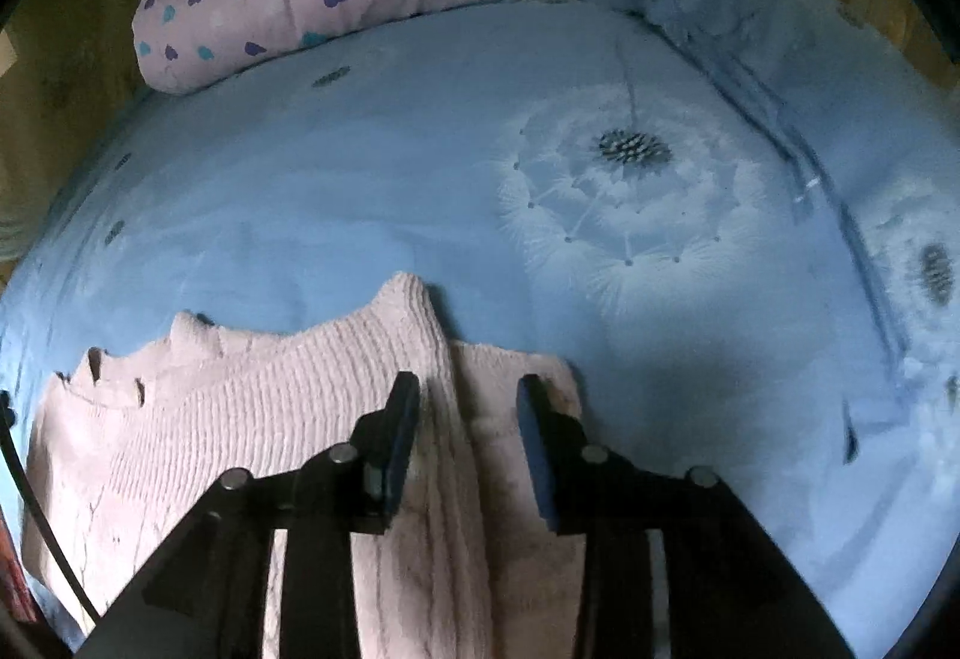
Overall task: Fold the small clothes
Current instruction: 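Open both tools and move them over the folded cardigan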
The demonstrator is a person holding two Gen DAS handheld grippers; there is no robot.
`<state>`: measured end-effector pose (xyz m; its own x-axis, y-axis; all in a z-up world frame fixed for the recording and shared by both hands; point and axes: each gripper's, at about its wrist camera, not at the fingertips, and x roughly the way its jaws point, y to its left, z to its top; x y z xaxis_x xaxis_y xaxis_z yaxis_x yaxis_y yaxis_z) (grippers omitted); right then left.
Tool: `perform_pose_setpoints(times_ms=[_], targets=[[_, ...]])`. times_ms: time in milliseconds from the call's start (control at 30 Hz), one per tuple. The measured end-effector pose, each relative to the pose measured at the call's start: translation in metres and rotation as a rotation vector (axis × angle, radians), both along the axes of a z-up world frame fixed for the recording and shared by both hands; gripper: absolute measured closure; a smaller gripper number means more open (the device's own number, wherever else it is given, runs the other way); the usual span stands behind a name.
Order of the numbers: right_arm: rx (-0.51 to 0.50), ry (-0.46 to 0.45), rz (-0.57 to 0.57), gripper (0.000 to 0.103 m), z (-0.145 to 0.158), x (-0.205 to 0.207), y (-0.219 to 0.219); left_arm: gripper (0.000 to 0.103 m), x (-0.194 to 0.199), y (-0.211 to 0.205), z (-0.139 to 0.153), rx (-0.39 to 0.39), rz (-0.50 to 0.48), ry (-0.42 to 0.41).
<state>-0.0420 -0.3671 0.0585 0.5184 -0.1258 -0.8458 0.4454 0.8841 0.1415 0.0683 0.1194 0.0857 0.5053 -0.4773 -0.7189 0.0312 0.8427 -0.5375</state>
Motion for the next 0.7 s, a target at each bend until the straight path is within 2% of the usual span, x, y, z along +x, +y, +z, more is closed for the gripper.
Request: perform_pose_setpoints(times_ms=[67, 167, 200, 233, 333, 400, 467, 567, 633, 700], targets=[[-0.023, -0.039, -0.008, 0.062, 0.013, -0.008, 0.008, 0.09, -0.016, -0.001, -0.004, -0.091, -0.033, 0.016], [-0.082, -0.08, 0.035, 0.062, 0.033, -0.022, 0.026, 0.09, -0.026, 0.003, -0.005, -0.128, -0.051, 0.03], [-0.093, -0.091, 0.054, 0.062, 0.039, -0.026, 0.032, 0.09, -0.03, 0.005, -0.003, -0.114, -0.04, 0.023], [-0.107, -0.096, 0.08, 0.062, 0.044, -0.031, 0.04, 0.09, -0.036, 0.007, -0.001, -0.071, -0.031, 0.013], [-0.136, -0.078, 0.155, 0.062, 0.049, -0.048, 0.063, 0.09, -0.044, -0.003, 0.001, 0.063, -0.085, -0.001], [-0.145, -0.036, 0.195, 0.062, 0.042, -0.053, 0.076, 0.09, -0.044, -0.018, -0.006, 0.158, -0.13, 0.009], [-0.145, 0.046, 0.216, 0.062, 0.02, -0.053, 0.085, 0.09, -0.04, -0.031, -0.022, 0.238, -0.149, 0.049], [-0.174, 0.141, 0.193, 0.06, -0.01, -0.051, 0.083, 0.09, -0.032, -0.037, -0.046, 0.31, -0.137, 0.115], [-0.211, 0.116, 0.183, 0.055, -0.011, -0.05, 0.079, 0.09, -0.027, -0.041, -0.047, 0.324, -0.138, 0.089], [-0.283, 0.093, 0.17, 0.055, 0.003, -0.052, 0.085, 0.09, -0.028, -0.042, -0.035, 0.329, -0.136, 0.029]])
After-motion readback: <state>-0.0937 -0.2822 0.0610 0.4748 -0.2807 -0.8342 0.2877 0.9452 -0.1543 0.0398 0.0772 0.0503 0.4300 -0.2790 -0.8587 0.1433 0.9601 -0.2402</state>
